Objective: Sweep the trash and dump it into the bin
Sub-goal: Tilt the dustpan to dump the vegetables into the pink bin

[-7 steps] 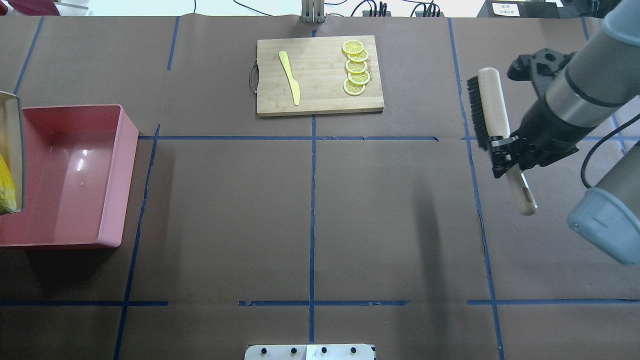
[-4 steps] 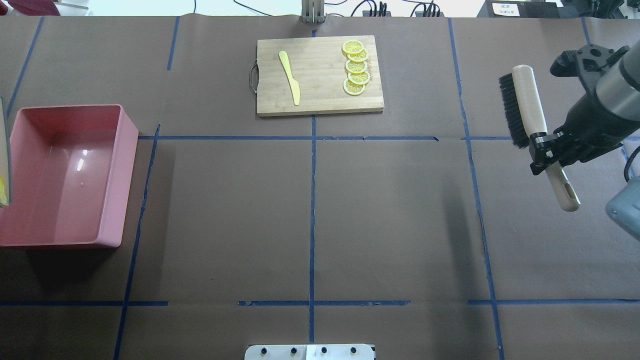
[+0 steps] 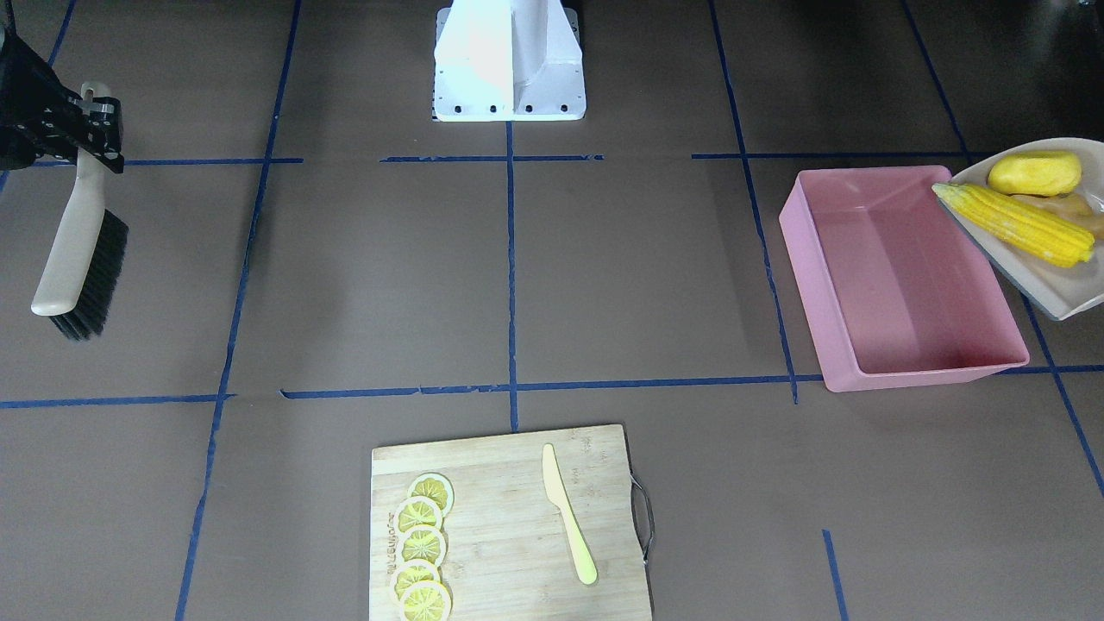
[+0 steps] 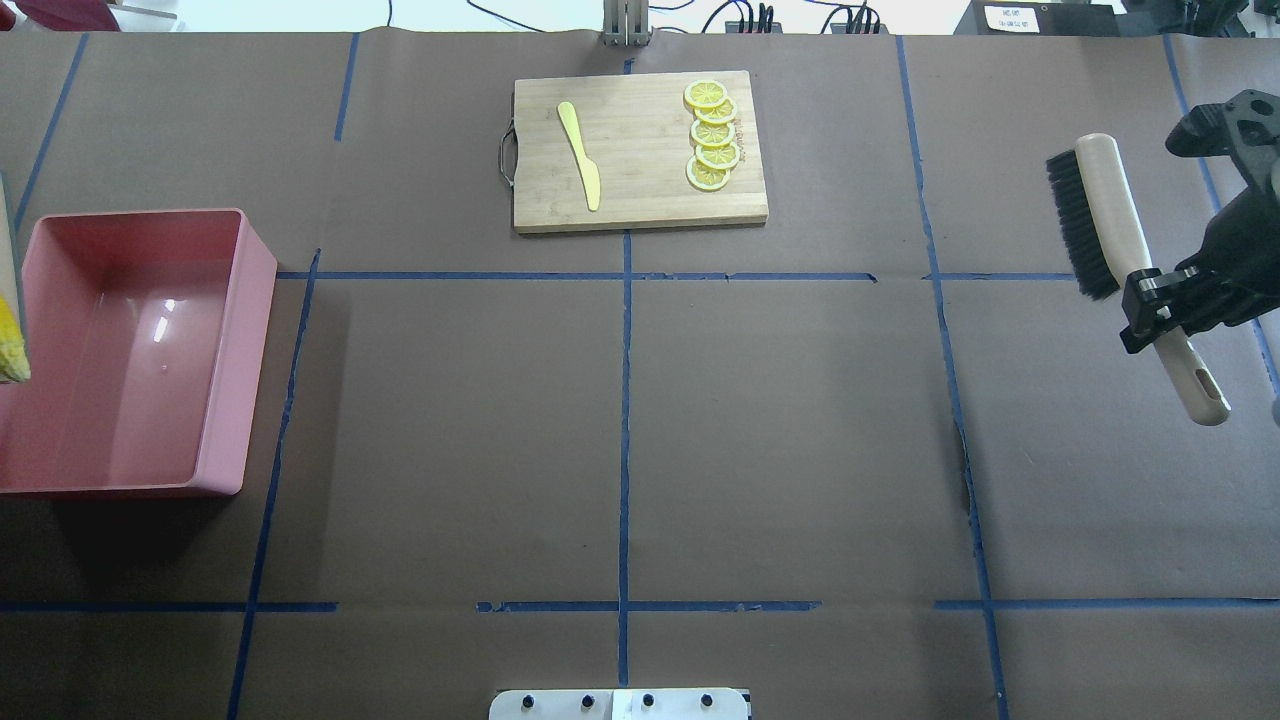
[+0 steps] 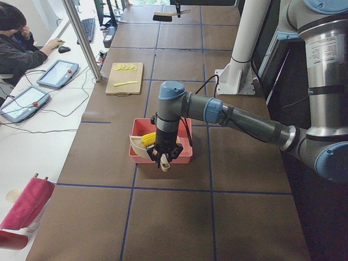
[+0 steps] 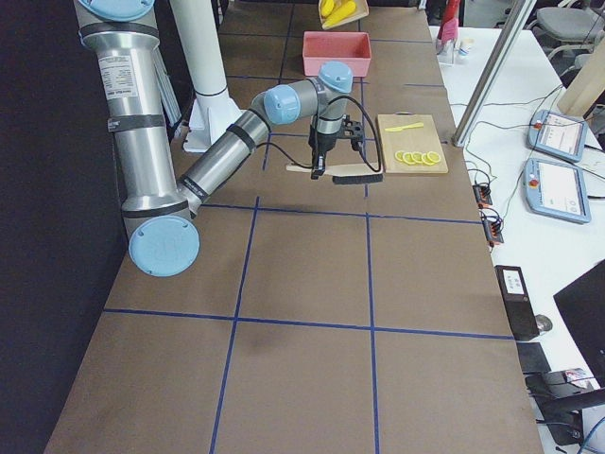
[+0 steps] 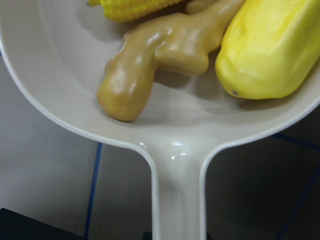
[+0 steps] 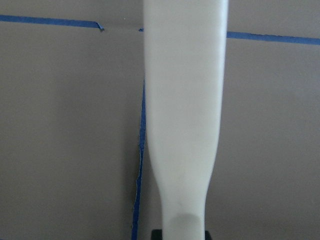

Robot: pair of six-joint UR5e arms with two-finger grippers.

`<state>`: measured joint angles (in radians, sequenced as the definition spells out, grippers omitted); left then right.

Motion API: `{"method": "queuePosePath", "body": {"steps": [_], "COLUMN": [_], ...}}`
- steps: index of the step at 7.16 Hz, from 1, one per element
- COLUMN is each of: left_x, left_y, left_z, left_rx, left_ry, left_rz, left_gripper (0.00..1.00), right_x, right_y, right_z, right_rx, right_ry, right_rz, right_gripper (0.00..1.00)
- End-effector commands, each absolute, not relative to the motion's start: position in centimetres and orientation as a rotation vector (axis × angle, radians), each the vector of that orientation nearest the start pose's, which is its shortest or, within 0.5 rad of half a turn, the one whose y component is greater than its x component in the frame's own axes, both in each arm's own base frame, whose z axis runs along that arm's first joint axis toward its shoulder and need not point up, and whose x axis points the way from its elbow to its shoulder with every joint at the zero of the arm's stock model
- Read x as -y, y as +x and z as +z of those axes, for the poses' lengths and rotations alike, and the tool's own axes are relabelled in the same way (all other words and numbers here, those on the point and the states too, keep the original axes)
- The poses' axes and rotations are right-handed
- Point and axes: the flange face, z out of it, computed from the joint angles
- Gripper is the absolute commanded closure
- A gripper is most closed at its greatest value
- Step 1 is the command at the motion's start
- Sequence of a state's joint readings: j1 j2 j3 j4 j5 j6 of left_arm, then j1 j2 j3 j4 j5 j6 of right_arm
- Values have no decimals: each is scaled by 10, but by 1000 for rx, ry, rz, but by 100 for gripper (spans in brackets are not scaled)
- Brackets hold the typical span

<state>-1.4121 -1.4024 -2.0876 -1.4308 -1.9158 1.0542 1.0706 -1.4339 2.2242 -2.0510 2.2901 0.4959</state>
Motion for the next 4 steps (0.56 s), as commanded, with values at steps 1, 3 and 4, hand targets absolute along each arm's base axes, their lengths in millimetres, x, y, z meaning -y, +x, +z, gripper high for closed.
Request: {"method": "queuePosePath", "body": {"steps": [1, 3, 4], "left_x": [431, 429, 426], "left_y": [-17, -13, -11], "left_z": [504, 494, 493], "left_rx": [-144, -57, -11], "left_ry": [339, 326, 293], "left_rz": [1252, 1278, 1291], "left_gripper": [100, 100, 100], "right_x": [428, 427, 425], "right_y": [-149, -148, -147], "right_z": [357, 361, 368], "right_rx": [759, 754, 749], "right_ry": [-88, -94, -104], "right_rz": [-115, -113, -113], "right_gripper": [100, 100, 100]}}
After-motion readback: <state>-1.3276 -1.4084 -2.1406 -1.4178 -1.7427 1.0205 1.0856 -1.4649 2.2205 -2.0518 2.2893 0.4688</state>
